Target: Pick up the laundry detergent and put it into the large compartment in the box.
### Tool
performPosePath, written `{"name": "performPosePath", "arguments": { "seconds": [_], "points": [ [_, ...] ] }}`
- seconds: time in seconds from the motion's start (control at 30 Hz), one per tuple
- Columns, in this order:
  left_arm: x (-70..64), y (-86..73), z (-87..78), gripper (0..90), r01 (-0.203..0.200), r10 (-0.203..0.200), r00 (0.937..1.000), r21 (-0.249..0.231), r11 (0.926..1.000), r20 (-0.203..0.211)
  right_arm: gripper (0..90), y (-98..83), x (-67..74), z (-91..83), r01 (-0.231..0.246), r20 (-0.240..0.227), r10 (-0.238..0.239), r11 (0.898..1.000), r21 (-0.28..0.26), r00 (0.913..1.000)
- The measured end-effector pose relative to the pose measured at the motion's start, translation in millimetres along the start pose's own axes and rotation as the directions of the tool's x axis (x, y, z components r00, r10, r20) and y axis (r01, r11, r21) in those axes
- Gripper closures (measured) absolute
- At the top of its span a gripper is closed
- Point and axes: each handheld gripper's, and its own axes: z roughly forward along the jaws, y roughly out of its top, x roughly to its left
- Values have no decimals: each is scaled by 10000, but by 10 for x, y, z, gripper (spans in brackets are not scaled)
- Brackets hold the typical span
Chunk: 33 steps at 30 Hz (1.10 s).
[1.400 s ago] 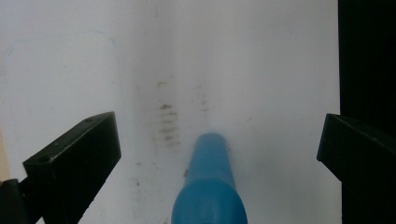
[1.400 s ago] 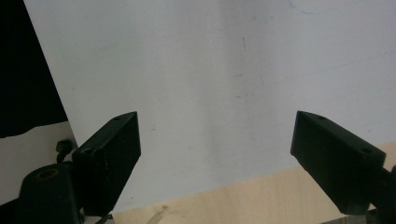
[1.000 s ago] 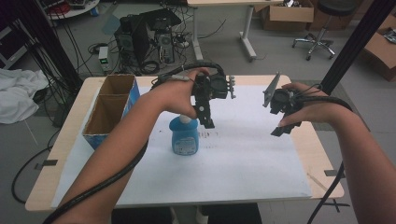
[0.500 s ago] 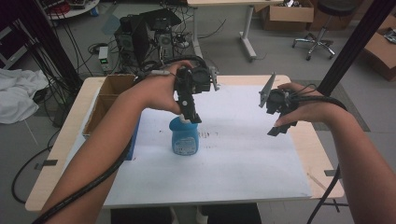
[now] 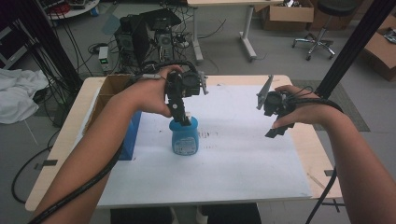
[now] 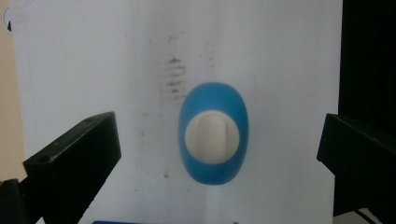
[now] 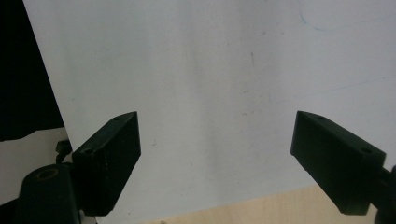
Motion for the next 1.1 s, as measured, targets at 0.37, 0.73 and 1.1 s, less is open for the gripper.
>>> {"name": "performPosePath", "arguments": {
  "seconds": [0.37,0.73,1.1],
  "points": [
    [23,-112,150,0,87,-94,9995,256,9996,295,162,13,7,13,2,21,-3,10000,31,10000],
    [20,-144,336,1,-194,169,9988,547,9983,465,162,26,37,58,3,-28,-3,10000,-27,10000],
    [22,-182,500,0,-237,200,9981,633,9977,577,162,39,36,97,25,-51,-25,10000,6,10000]
  ]
}}
